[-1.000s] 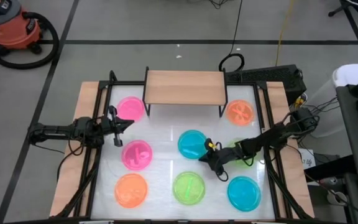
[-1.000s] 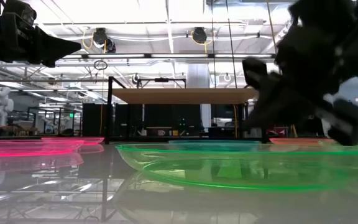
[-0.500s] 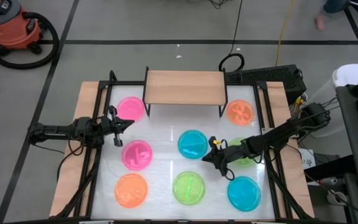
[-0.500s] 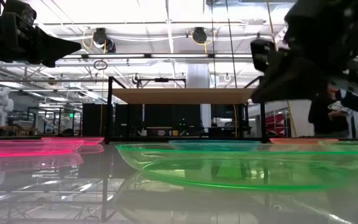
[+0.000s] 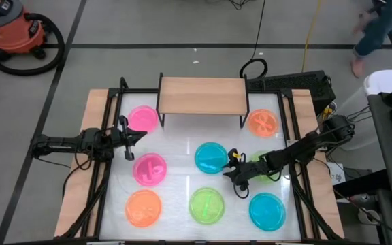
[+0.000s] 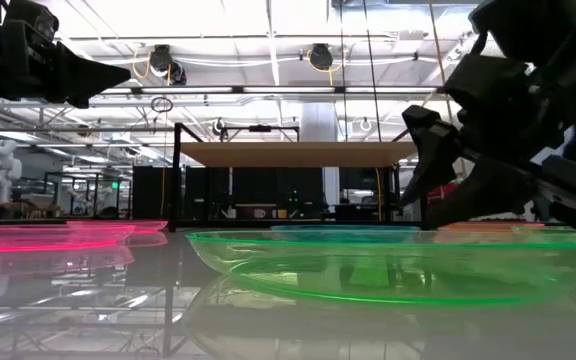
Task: Place and stack plates onto a shelf
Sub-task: Put the top blue plate on the shelf
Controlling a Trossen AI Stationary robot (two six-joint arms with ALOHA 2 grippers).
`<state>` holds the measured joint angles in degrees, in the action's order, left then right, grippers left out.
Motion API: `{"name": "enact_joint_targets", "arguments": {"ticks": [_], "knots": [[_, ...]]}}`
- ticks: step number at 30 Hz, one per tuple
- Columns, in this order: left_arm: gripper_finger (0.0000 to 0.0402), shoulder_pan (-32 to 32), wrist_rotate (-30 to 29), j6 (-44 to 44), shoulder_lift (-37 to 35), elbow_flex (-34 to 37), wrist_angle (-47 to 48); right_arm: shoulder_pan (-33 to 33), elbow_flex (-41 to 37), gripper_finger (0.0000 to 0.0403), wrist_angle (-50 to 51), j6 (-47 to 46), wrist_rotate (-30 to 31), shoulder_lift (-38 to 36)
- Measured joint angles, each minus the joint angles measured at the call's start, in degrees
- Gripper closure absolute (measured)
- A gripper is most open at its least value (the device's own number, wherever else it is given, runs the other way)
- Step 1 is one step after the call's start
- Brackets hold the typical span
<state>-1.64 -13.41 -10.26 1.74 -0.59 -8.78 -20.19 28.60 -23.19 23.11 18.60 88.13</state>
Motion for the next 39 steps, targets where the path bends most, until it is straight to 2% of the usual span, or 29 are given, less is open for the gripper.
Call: {"name": "enact_joint_targets", "arguments": {"ticks": [9,14,39], "knots": [[0.0398,0.01,0.0,0.0,0.0,0.01,-0.02,1.25,0.04,0.0276,1.04,-1.78,0.66,-0.01],[0.0398,-0.01,0.0,0.0,0.02,-0.01,-0.02,1.25,0.04,0.0277,1.45,-2.76,-1.94,-0.01],[0.0398,0.0,0.0,0.0,0.01,0.0,-0.02,2.76,0.04,0.0277,2.95,-4.07,-2.1,-0.01]]}}
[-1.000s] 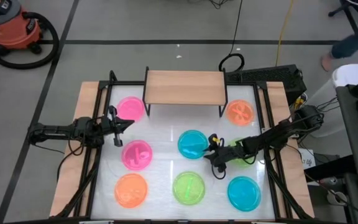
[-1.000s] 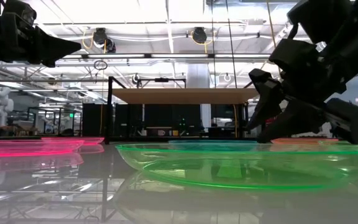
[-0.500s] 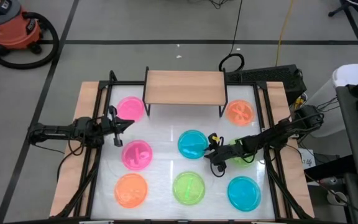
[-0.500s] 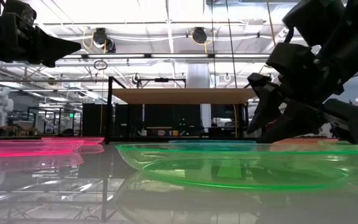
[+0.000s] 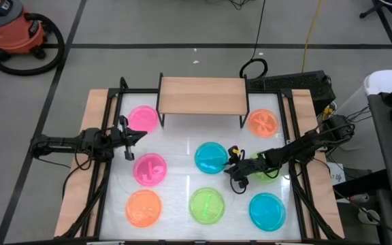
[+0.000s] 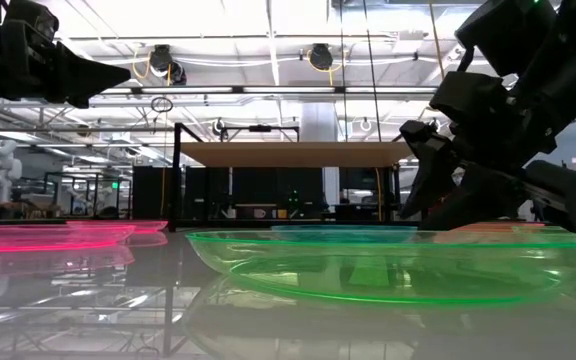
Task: Place and stack plates onto a shelf
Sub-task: Put the top blue plate on the shelf
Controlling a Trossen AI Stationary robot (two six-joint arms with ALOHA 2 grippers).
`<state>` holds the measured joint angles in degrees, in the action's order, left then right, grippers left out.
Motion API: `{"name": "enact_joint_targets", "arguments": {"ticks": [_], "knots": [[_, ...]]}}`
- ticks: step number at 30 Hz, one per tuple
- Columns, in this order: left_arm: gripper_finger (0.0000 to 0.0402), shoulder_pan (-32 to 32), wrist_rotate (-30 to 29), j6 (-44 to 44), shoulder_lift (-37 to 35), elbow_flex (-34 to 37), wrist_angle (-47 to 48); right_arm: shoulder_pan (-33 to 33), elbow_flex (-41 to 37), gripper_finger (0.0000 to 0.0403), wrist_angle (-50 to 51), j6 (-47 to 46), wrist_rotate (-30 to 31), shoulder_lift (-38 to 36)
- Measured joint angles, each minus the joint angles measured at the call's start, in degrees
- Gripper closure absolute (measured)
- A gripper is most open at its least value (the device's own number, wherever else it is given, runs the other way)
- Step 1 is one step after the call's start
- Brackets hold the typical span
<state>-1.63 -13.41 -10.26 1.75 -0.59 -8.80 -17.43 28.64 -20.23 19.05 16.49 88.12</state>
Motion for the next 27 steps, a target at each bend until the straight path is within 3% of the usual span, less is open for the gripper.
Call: {"name": "enact_joint_targets", "arguments": {"ticks": [9,21,27], "knots": [[0.0398,0.0,-0.01,0.0,0.0,-0.01,0.0,1.05,0.0,0.0277,-0.1,0.0,0.09,0.11],[0.0398,0.01,-0.02,0.0,0.0,0.0,-0.02,1.28,0.13,0.0278,-9.11,-0.3,2.26,8.15],[0.0398,0.0,-0.02,0.0,0.01,-0.01,-0.02,1.28,0.13,0.0325,-8.69,0.57,1.44,7.83]]}}
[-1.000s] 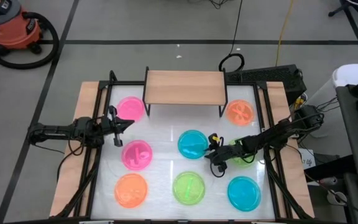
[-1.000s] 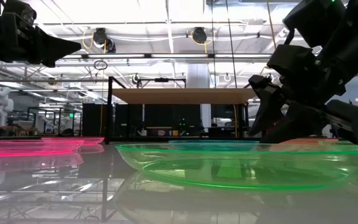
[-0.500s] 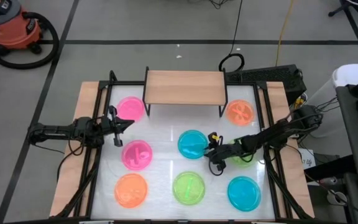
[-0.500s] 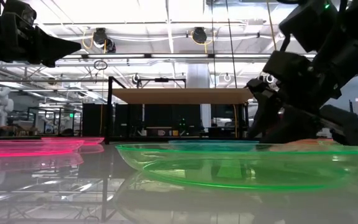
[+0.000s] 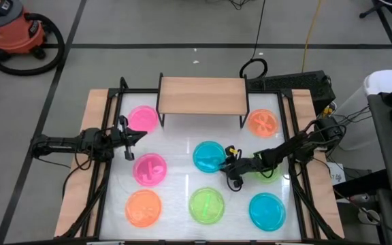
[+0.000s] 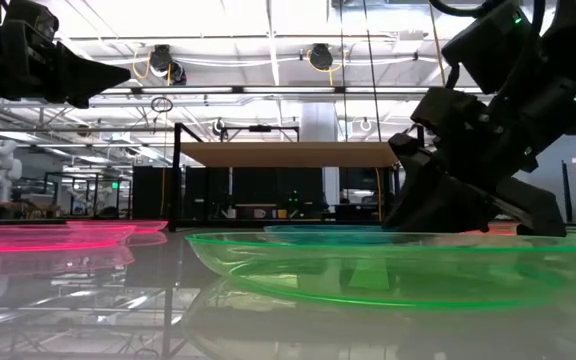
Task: Place and stack plates onto a shelf
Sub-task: Put the top blue plate on the shelf
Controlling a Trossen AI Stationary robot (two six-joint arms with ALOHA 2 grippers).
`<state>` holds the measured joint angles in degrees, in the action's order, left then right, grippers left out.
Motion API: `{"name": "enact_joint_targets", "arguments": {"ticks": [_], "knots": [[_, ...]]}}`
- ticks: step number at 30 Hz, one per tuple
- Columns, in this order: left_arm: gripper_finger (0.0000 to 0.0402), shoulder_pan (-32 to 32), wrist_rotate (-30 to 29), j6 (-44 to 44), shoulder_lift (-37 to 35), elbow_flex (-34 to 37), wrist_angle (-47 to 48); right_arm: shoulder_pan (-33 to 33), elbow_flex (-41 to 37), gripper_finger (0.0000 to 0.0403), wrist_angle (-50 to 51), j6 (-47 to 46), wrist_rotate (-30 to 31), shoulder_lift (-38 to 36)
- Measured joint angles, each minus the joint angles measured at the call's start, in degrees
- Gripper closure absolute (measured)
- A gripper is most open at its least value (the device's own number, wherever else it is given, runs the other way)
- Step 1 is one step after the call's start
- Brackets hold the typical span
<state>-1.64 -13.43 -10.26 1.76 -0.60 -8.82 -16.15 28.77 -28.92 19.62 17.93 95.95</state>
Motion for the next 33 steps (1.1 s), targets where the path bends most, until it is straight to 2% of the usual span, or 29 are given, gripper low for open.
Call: {"name": "enact_joint_targets", "arguments": {"ticks": [5,16,28,31,33], "knots": [[0.0398,0.01,0.01,0.0,0.0,0.01,0.02,-0.04,-0.02,0.0394,0.45,0.38,-0.28,0.02],[0.0398,-0.01,0.0,0.0,0.0,0.0,0.02,-1.49,-0.28,0.0402,-1.83,3.15,0.08,-2.09],[0.0398,0.01,0.0,0.0,-0.02,0.0,0.01,-5.67,-0.23,0.0403,-2.88,7.93,0.5,-16.74],[0.0398,-0.01,0.0,0.0,-0.02,0.01,0.01,-6.16,-0.22,0.0403,-2.87,11.02,2.16,-20.96],[0.0398,0.01,0.0,0.0,-0.02,0.0,0.02,-6.02,-0.22,0.0403,-2.9,14.28,5.65,-23.69]]}}
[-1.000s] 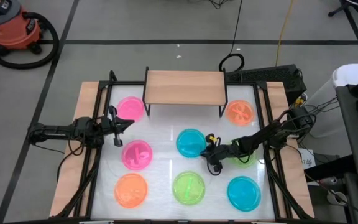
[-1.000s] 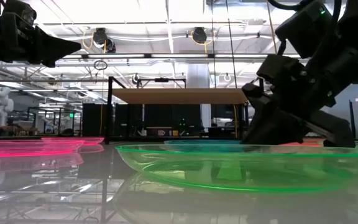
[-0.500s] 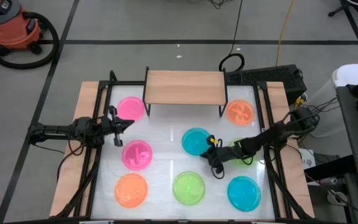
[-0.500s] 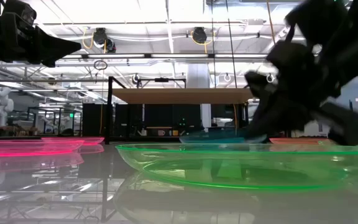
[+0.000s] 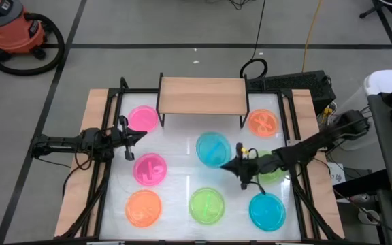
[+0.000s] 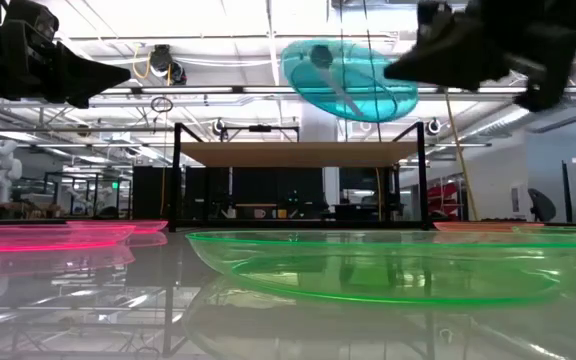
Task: Place and stack plates onto a shelf
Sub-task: Put the top blue plate on the shelf
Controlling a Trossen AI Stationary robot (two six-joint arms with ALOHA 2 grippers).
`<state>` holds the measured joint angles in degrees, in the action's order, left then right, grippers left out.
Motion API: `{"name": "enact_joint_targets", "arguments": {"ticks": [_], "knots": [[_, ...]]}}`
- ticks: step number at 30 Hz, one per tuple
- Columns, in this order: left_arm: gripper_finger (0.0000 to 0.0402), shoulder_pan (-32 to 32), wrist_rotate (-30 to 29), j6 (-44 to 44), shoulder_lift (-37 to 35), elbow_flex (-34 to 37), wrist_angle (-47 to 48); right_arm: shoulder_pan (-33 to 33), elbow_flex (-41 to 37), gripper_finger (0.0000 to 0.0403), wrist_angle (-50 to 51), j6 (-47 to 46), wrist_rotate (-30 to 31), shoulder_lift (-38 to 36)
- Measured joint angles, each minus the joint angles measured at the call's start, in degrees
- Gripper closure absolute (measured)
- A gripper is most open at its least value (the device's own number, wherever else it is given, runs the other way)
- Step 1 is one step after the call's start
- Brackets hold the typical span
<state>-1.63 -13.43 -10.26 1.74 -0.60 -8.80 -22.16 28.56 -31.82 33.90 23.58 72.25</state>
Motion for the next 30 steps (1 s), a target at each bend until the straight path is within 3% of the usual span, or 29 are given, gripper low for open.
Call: {"name": "enact_joint_targets", "arguments": {"ticks": [3,6,11,19,24,30], "knots": [[0.0398,0.0,0.0,0.02,0.02,0.0,0.0,3.04,0.0,0.0403,-0.13,6.05,6.57,-3.3],[0.0398,-0.01,0.0,0.0,0.02,0.0,0.0,8.6,0.85,0.0403,0.66,8.59,6.01,-6.1],[0.0398,0.0,0.0,0.0,0.0,0.02,0.0,20.78,5.32,0.0403,6.46,7.26,-3.89,-7.61],[0.0398,0.0,0.0,0.0,0.01,0.01,0.0,37.35,12.86,0.0403,15.67,0.25,-19.22,-3.58],[0.0398,-0.02,0.0,0.0,0.0,0.0,0.0,42.16,12.96,0.0403,16.24,-2.64,-23.91,-0.12],[0.0398,0.0,0.0,0.0,0.01,0.0,0.0,42.76,12.94,0.0403,16.14,-2.62,-23.8,4.04]]}}
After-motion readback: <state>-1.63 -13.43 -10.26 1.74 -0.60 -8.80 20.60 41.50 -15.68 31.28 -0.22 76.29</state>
